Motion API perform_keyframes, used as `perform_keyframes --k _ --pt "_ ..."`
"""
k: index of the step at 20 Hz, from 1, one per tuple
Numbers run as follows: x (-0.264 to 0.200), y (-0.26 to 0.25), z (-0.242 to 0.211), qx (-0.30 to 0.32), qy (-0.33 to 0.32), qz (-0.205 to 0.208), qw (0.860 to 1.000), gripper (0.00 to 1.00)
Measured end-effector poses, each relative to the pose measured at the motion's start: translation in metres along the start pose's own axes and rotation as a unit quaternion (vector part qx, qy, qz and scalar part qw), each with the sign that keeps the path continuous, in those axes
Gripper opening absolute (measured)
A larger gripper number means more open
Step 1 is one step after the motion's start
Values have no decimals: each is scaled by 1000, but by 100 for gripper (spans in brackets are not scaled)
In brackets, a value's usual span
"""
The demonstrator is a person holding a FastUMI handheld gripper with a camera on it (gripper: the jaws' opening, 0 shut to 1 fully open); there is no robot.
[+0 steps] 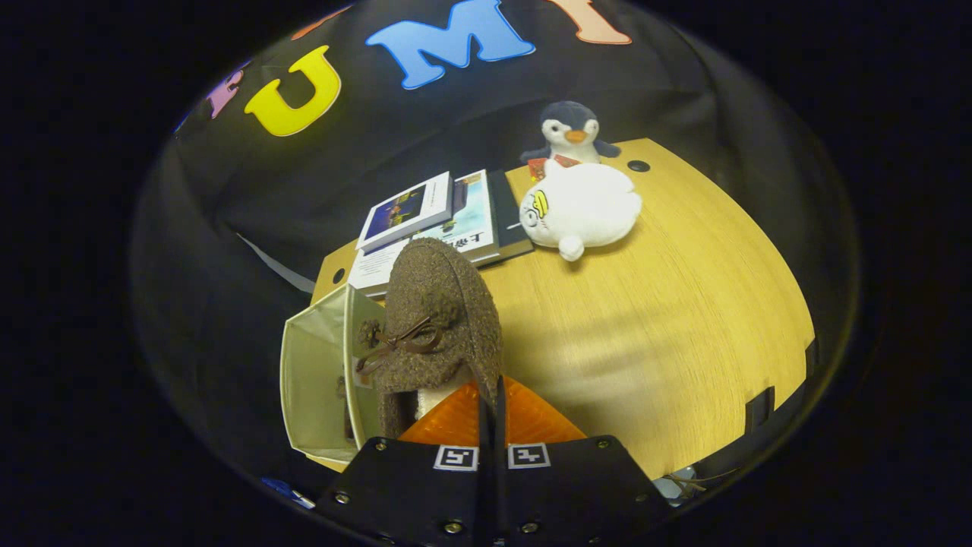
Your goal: Open the storage box then place both shoes into the box .Put the left shoe in first, then the right shoe, with the right side of both shoes facing outward in a uniform manner.
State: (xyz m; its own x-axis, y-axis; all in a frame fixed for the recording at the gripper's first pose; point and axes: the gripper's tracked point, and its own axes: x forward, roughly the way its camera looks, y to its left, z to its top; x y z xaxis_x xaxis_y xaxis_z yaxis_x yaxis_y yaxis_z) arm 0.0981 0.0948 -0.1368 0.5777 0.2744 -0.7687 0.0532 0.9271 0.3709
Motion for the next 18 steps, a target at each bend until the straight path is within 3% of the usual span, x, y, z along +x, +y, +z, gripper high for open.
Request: perform_keyframes --k 10,18 --pt "19 114 0 -32 6 55 998 0" --pt "47 162 -20 -50 24 60 997 0"
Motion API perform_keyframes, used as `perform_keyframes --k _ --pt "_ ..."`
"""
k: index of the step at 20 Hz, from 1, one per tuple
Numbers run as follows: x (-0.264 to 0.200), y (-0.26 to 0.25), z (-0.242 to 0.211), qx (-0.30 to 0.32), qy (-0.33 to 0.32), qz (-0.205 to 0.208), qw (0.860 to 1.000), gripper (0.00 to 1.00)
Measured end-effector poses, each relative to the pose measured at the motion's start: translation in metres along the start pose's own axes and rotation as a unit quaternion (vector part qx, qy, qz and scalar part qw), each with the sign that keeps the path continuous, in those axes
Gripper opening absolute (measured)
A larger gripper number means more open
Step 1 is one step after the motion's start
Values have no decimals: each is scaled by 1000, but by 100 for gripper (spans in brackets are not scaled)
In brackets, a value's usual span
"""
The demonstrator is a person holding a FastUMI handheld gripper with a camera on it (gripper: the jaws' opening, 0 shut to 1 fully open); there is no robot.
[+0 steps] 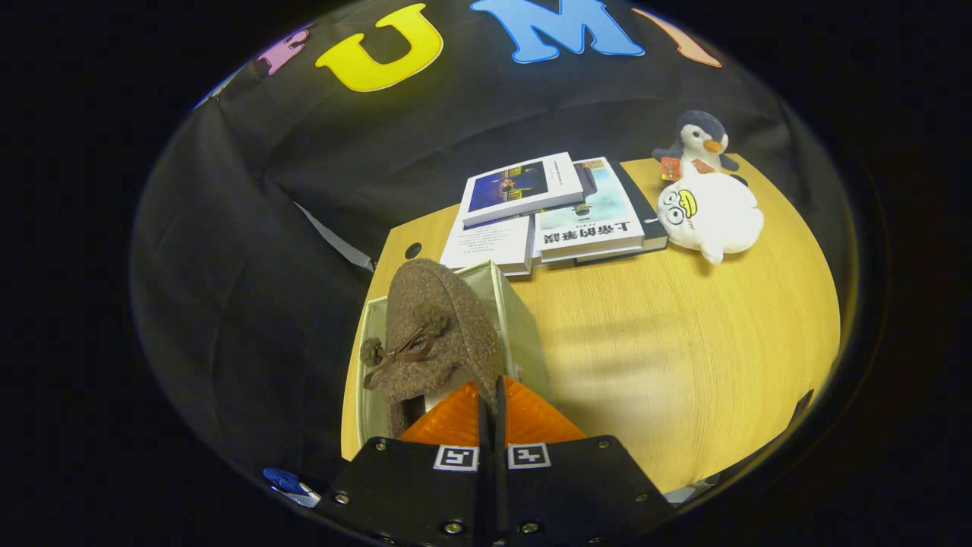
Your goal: Open the storage box then place both shoes into the box .Put the left shoe in first, then the right shoe, with the right side of both shoes facing outward in a uniform manner.
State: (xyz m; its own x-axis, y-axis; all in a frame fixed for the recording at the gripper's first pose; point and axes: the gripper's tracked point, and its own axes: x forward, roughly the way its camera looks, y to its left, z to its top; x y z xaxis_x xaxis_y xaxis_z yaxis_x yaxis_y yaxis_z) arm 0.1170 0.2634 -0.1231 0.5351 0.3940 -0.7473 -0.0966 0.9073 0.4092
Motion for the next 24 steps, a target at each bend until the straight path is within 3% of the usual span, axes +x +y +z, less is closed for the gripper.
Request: perform_keyframes --k 5,9,11,12,15,24 --pt "2 20 -7 -5 -4 10 1000 0" --pt "11 12 -22 -8 8 -11 1000 1" --pt "10 19 -24 8 0 8 1000 20" --pt "7 19 -19 12 -11 14 1000 49" --pt "-7 12 -4 9 -42 17 999 98" --pt "-69 -48 19 -31 -118 -10 993 98"
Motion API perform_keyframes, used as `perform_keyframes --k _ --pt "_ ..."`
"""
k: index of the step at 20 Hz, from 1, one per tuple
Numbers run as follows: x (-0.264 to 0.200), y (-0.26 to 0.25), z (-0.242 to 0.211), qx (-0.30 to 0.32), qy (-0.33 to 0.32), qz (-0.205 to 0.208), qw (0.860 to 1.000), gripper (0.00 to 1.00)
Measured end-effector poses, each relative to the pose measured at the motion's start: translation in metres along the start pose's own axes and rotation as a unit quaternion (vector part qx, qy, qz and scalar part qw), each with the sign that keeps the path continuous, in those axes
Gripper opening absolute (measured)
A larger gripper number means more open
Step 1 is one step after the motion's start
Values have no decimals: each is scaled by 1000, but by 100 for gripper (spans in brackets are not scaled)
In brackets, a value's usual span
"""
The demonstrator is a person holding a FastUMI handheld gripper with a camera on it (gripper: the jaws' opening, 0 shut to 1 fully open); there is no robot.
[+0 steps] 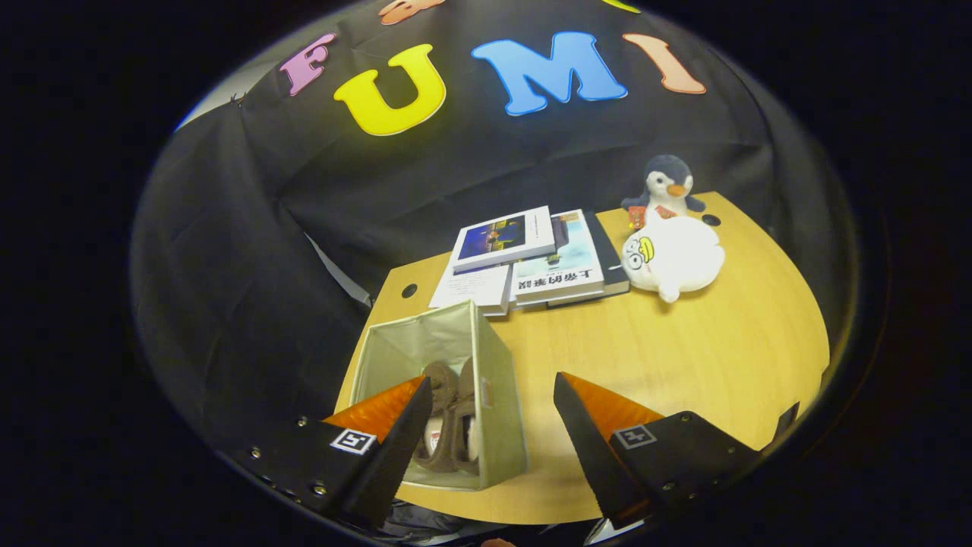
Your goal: Open the storage box then place both shoes into the box .Put the left shoe in first, then the right shoe, with the right side of both shoes facing outward in a uniform manner.
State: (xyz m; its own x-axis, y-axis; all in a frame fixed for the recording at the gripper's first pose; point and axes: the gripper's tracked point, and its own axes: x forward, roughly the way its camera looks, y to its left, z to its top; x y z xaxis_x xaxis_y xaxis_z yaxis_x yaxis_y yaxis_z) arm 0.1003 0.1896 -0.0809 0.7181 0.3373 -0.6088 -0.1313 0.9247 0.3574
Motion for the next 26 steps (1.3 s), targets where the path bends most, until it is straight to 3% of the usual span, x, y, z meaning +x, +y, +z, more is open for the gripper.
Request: perform_keyframes --k 7,15,19,26 --pt "-83 -53 57 -79 -127 -31 988 98" --pt "-187 -86 112 -145 -292 -63 943 97" --pt "-203 -105 123 -139 -331 -80 930 97" --pt "-214 -115 142 -140 -358 -89 919 97"
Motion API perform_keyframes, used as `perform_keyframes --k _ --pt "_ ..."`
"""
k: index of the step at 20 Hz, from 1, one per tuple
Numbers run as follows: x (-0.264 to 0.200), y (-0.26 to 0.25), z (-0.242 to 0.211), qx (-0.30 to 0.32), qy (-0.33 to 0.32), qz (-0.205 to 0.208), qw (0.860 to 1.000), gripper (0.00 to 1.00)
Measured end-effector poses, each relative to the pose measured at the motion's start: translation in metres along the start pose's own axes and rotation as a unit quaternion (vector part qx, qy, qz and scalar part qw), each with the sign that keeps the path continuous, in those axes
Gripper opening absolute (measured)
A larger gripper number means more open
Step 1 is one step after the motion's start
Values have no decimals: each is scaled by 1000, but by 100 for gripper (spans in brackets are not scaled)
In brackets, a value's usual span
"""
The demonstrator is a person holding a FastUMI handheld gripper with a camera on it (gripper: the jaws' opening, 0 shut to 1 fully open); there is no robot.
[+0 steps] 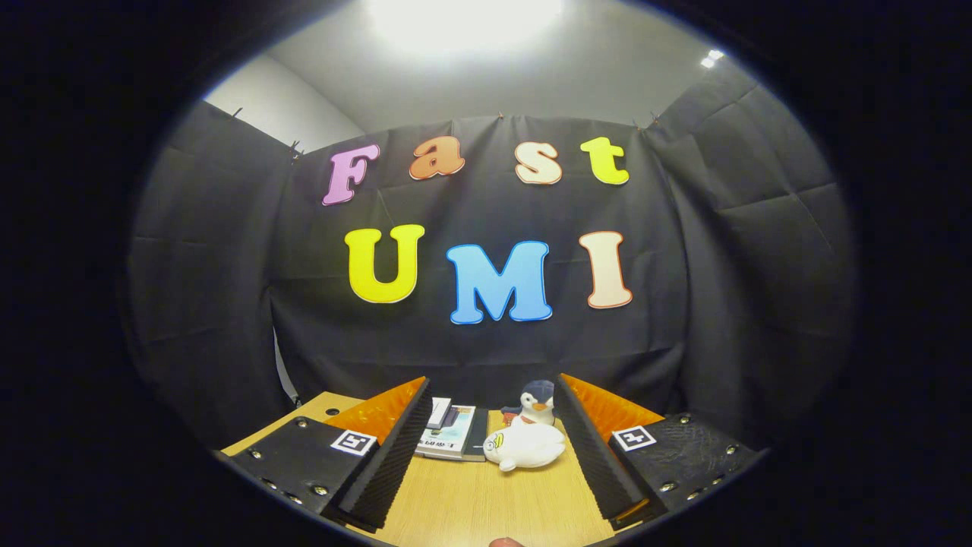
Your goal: Open the storage box then place both shoes into the box .Put the left shoe in first, then the right shoe, with the right side of both shoes facing outward in a uniform manner.
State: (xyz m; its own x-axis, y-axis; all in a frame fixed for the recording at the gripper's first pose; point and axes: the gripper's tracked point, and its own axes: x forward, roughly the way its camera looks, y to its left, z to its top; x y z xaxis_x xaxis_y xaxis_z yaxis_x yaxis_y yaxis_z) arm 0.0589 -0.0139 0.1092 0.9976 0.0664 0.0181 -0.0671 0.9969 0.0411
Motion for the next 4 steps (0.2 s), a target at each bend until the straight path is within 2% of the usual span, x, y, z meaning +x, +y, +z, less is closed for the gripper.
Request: perform_keyframes --k 4 --pt "3 -4 2 1 -2 -3 1000 97"
